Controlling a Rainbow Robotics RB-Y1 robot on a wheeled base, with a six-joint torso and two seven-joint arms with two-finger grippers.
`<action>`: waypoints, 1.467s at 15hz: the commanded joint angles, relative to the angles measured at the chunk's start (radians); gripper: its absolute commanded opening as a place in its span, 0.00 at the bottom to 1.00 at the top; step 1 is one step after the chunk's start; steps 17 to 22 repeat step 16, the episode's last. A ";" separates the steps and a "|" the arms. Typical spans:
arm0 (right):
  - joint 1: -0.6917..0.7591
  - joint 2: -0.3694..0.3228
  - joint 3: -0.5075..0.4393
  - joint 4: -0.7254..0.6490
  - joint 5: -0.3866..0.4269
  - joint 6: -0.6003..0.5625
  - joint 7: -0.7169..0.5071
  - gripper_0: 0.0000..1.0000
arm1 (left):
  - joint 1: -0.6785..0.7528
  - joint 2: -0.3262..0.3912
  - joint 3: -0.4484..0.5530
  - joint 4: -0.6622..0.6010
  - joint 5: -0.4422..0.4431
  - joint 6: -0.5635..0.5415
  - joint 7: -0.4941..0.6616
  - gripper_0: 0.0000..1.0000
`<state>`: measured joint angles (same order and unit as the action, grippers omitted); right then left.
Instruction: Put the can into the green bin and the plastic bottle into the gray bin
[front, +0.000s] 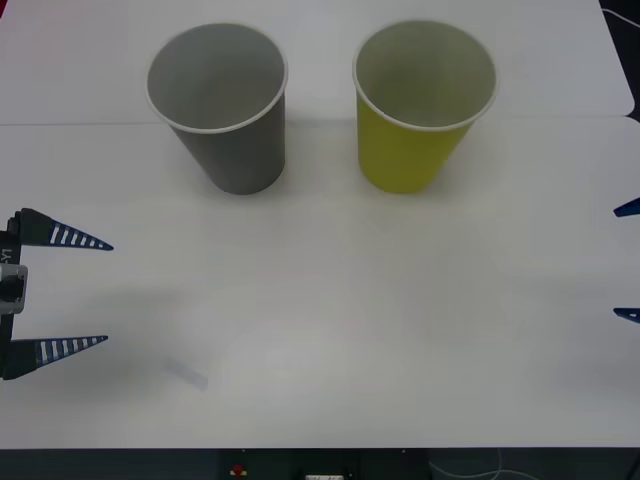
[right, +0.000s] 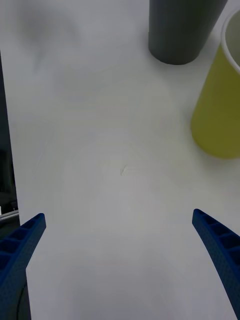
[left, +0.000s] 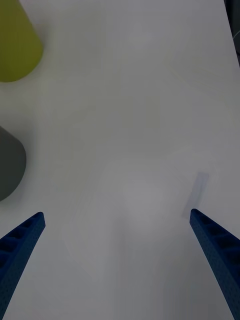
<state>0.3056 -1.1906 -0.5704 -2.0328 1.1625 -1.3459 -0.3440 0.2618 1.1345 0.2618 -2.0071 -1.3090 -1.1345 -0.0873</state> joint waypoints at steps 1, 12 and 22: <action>0.009 0.002 0.000 0.034 0.000 -0.032 0.050 1.00 | 0.000 0.000 0.000 0.000 0.000 0.000 0.000 1.00; -0.057 0.042 0.072 0.097 0.074 -0.045 0.108 1.00 | 0.000 0.000 0.000 0.000 0.000 0.000 0.000 1.00; -0.065 0.042 0.073 0.105 0.074 -0.045 0.111 1.00 | 0.000 0.000 0.000 0.000 0.000 0.000 0.000 1.00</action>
